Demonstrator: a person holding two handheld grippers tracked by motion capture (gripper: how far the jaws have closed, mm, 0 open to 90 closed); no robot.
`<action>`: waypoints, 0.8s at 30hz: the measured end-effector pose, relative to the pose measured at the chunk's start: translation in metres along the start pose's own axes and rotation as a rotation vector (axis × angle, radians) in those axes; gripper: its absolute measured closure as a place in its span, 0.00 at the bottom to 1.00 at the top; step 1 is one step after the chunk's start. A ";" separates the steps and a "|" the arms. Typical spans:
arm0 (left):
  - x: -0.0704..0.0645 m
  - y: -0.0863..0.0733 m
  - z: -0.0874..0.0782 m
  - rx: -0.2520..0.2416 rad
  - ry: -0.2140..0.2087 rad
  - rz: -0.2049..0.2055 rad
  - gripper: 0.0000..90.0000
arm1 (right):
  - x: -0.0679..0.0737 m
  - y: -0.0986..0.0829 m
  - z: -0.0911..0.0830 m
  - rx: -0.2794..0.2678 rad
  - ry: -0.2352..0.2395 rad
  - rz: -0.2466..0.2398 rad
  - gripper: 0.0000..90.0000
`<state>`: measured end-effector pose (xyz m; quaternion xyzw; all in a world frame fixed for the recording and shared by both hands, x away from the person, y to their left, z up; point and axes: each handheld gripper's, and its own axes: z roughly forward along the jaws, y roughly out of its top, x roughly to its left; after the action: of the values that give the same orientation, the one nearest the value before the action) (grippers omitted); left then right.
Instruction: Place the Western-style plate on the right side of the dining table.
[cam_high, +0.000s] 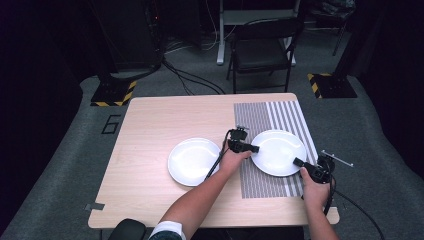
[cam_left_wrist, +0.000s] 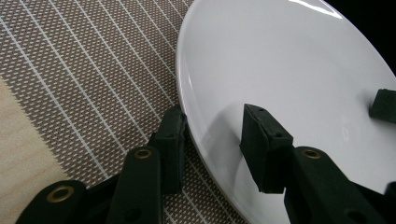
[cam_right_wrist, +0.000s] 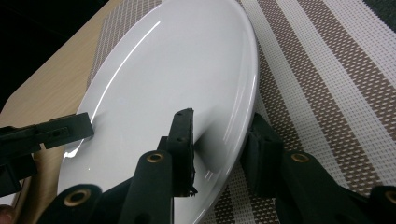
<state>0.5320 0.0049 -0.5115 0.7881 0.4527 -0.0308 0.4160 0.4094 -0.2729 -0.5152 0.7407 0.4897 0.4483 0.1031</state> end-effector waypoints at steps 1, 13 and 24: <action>0.000 0.000 0.000 0.000 -0.001 -0.002 0.67 | 0.000 0.000 0.000 0.001 0.001 -0.003 0.74; 0.001 -0.001 0.002 0.009 0.012 0.009 0.67 | 0.000 -0.001 0.004 0.013 -0.028 -0.039 0.71; -0.002 -0.002 0.003 0.008 0.029 0.043 0.66 | -0.005 0.000 0.005 0.027 -0.043 -0.031 0.70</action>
<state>0.5303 0.0019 -0.5135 0.7996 0.4418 -0.0122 0.4067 0.4126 -0.2751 -0.5211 0.7439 0.5046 0.4240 0.1106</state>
